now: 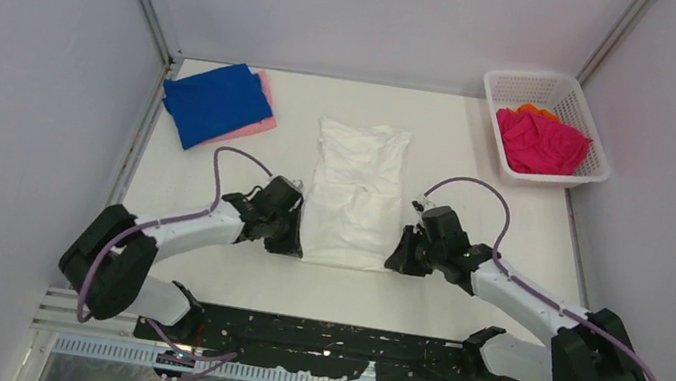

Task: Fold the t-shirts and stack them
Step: Grab one side of the 2/3 rectangular tshirt with both arms, then fold the long partially folded tshirt into a neat square

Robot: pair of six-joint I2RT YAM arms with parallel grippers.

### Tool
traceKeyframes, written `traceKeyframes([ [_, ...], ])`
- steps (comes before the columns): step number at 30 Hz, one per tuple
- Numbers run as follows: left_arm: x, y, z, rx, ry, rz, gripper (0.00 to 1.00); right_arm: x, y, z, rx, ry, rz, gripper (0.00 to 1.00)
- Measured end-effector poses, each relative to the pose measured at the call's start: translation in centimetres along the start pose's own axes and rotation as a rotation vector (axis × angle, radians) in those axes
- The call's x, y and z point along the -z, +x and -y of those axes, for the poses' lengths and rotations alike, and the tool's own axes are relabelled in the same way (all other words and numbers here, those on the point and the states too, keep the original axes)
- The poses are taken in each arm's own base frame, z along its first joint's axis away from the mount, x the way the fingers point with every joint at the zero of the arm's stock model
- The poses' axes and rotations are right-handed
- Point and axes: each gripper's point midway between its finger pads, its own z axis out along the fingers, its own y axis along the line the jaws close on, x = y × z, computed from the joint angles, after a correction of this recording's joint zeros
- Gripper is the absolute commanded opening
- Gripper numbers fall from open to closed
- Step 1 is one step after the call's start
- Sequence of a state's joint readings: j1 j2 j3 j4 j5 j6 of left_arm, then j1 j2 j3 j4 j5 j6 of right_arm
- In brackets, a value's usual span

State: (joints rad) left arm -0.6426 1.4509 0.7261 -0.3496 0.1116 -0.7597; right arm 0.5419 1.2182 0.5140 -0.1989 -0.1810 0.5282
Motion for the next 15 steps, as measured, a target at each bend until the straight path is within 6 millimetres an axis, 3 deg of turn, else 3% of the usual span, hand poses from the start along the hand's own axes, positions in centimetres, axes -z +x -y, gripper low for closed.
traceKeyframes([
  [3,2.6,2.6,-0.1,-0.042,0.021,0.010,0.00,2.4,2.6,-2.4,0.054,-0.111,-0.063,0.05],
  [7,6.4,4.7,0.5,-0.093,0.089,0.047,0.00,5.8,4.5,-5.4,0.117,-0.262,-0.088,0.06],
  [12,10.3,4.4,1.9,-0.116,0.213,0.140,0.00,9.0,4.3,-7.0,0.149,-0.348,-0.040,0.05],
  [15,11.5,4.0,2.3,-0.126,0.246,0.177,0.00,10.2,3.3,-7.8,0.156,-0.362,-0.011,0.06],
])
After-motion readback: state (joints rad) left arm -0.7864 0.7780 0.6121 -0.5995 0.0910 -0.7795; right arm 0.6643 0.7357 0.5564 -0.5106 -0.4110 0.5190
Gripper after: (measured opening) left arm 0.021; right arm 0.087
